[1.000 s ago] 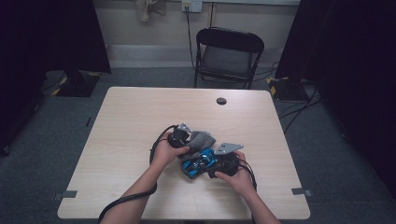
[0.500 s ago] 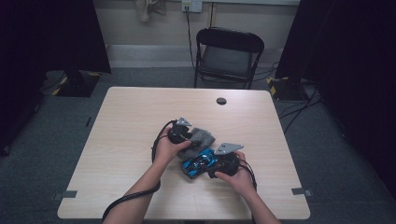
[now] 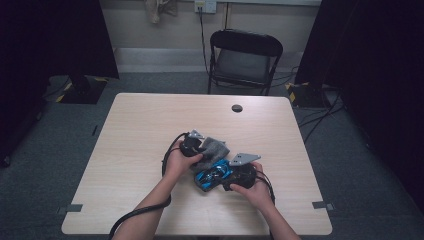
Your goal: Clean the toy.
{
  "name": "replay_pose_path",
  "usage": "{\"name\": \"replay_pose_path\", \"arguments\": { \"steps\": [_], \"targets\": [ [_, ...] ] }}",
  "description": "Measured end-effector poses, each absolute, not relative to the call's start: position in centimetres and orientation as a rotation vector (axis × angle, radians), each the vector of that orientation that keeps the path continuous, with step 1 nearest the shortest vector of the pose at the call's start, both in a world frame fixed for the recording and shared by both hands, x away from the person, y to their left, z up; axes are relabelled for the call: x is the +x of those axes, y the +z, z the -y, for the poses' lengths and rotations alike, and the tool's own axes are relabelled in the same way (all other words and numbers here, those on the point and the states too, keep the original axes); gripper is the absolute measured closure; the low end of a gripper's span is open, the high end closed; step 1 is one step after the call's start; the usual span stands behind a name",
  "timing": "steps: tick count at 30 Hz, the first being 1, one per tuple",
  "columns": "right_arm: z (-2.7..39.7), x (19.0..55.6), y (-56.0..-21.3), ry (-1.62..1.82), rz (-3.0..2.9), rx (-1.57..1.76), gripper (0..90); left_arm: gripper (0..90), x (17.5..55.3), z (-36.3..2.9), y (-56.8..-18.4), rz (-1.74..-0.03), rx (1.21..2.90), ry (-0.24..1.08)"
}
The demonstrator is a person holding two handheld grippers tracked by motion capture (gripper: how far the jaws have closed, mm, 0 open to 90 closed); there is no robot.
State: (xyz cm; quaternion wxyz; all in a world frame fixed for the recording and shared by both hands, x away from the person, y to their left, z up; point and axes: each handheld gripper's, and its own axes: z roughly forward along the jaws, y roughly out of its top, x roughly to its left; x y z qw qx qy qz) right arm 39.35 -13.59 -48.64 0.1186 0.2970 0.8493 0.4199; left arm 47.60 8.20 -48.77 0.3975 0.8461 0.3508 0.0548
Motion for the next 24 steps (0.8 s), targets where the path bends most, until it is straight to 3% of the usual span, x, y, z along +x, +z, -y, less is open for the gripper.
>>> {"name": "replay_pose_path", "arguments": {
  "steps": [7, 24],
  "targets": [
    [13.6, 39.3, -48.7, 1.231, -2.482, 0.868, 25.6, 72.5, 47.1, -7.8, -48.5, -0.883, 2.191, 0.152],
    [13.6, 39.3, -48.7, 1.232, -2.482, 0.866, 25.7, 73.5, 45.9, -10.3, -47.6, -0.849, 2.237, 0.063]
  ]
}}
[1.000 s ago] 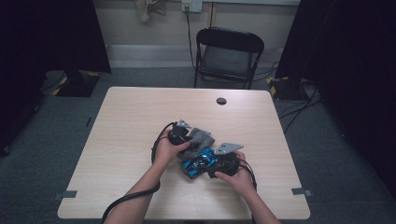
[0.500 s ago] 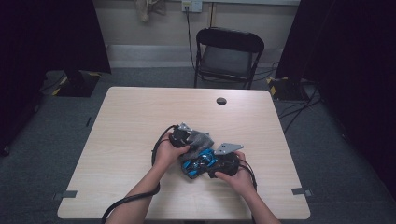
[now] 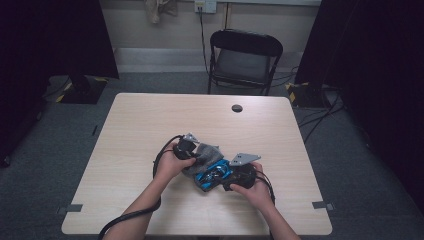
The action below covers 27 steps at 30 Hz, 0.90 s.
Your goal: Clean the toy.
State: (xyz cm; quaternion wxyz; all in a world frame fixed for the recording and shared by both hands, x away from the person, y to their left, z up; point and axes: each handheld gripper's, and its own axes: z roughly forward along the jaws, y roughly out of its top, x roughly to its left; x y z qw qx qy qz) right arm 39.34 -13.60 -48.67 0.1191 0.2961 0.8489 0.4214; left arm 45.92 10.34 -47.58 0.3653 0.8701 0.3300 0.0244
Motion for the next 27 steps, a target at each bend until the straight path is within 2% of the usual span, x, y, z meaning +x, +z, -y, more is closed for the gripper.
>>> {"name": "replay_pose_path", "arguments": {
  "steps": [10, 16, 23, 27],
  "targets": [
    [13.6, 39.3, -48.7, 1.234, -2.481, 0.861, 25.8, 73.5, 44.5, -12.4, -47.7, -0.869, 2.195, 0.053],
    [13.6, 39.3, -48.7, 1.234, -2.479, 0.862, 25.9, 73.0, 45.1, -12.7, -47.0, -0.882, 2.175, 0.087],
    [13.7, 39.3, -48.7, 1.237, -2.476, 0.863, 25.8, 72.8, 47.0, -9.9, -46.2, -0.854, 2.149, 0.114],
    [13.7, 39.3, -48.7, 1.237, -2.476, 0.862, 25.8, 72.6, 47.6, -7.4, -46.6, -0.804, 2.205, 0.127]
  ]
}}
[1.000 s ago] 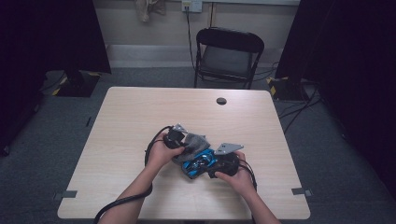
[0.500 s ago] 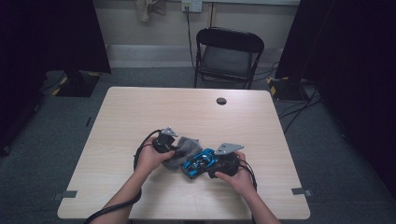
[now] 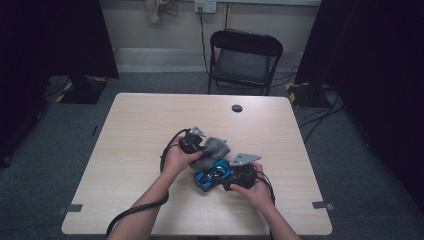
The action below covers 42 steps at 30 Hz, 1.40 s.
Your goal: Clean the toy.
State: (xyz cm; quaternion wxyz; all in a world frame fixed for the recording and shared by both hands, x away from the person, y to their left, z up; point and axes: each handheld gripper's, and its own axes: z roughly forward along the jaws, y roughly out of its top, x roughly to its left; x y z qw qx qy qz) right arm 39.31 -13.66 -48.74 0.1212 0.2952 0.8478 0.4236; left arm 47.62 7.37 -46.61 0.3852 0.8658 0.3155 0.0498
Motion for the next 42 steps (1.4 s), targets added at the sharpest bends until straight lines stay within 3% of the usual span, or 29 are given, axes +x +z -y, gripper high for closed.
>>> {"name": "replay_pose_path", "arguments": {
  "steps": [5, 16, 42],
  "targets": [
    [13.7, 39.3, -48.8, 1.24, -2.473, 0.863, 25.9, 72.6, 47.7, -6.6, -47.4, -0.79, 2.267, 0.118],
    [13.7, 39.3, -48.8, 1.243, -2.472, 0.863, 25.9, 72.8, 47.2, -7.5, -47.7, -0.804, 2.237, 0.096],
    [13.7, 39.3, -48.8, 1.243, -2.474, 0.859, 26.0, 73.1, 43.6, -12.4, -46.8, -0.814, 2.234, 0.079]
  ]
}}
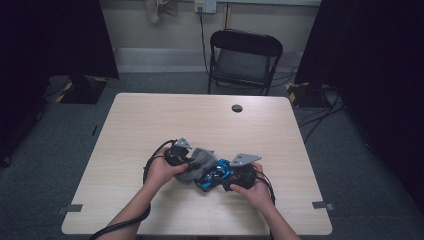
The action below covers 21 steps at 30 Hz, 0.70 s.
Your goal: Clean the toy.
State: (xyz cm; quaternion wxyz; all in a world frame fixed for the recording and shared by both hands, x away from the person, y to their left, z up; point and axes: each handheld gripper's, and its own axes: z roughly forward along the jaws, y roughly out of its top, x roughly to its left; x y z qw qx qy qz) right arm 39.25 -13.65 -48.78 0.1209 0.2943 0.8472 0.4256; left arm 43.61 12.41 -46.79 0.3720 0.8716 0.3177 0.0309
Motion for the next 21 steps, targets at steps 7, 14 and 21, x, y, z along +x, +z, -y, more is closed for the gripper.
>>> {"name": "replay_pose_path", "arguments": {
  "steps": [7, 14, 21],
  "targets": [
    [13.7, 39.2, -48.8, 1.245, -2.471, 0.86, 26.0, 73.0, 43.8, -12.8, -46.0, -0.828, 2.204, 0.121],
    [13.6, 39.2, -48.8, 1.242, -2.473, 0.862, 26.0, 72.4, 46.0, -10.3, -46.2, -0.845, 2.181, 0.14],
    [13.7, 39.3, -48.8, 1.242, -2.475, 0.859, 26.0, 72.1, 47.6, -7.3, -47.0, -0.83, 2.213, 0.118]
  ]
}}
